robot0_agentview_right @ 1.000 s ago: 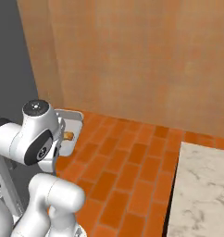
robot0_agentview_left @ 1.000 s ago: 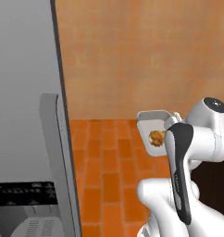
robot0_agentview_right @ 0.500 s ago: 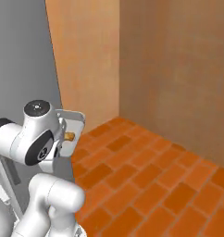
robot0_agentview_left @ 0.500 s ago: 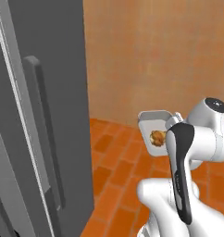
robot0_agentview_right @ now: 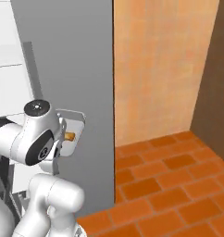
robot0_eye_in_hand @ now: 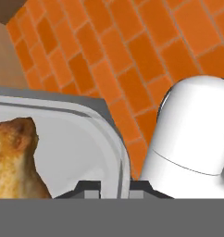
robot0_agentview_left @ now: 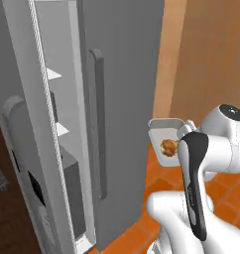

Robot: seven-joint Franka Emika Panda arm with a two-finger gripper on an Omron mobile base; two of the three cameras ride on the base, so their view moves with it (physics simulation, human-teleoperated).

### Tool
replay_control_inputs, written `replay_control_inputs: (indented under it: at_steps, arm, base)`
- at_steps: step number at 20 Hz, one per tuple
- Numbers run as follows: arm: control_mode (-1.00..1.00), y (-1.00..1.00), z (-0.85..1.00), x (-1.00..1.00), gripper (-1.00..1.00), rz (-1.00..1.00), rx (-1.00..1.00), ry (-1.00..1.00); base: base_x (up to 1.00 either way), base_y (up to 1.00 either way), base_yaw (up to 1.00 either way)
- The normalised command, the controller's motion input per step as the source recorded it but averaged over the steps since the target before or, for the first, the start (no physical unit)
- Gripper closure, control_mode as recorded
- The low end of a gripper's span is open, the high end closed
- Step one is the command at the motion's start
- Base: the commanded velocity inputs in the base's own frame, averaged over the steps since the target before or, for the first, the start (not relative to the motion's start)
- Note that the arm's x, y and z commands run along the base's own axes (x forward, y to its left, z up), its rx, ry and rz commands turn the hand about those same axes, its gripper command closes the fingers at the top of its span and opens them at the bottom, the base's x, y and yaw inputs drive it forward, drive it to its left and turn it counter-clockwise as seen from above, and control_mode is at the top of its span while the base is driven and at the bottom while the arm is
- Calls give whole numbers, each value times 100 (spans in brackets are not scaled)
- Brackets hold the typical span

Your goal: Take the meat container that has the chicken drumstick and place it on the second highest rack of the freezer. Then take the vegetable container that has the sweet potato and onion and place it on the highest rack of the freezer.

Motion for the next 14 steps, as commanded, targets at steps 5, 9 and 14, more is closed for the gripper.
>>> replay_control_inputs:
  at_steps: [5, 9, 14]
  arm:
    - [100, 0, 0, 0, 100, 0, 0, 0]
    - [100, 0, 0, 0, 100, 0, 0, 0]
    - [100, 0, 0, 0, 100, 0, 0, 0]
  base:
    - [15, 0, 64]
    - [32, -13, 65]
    - [50, -1, 61]
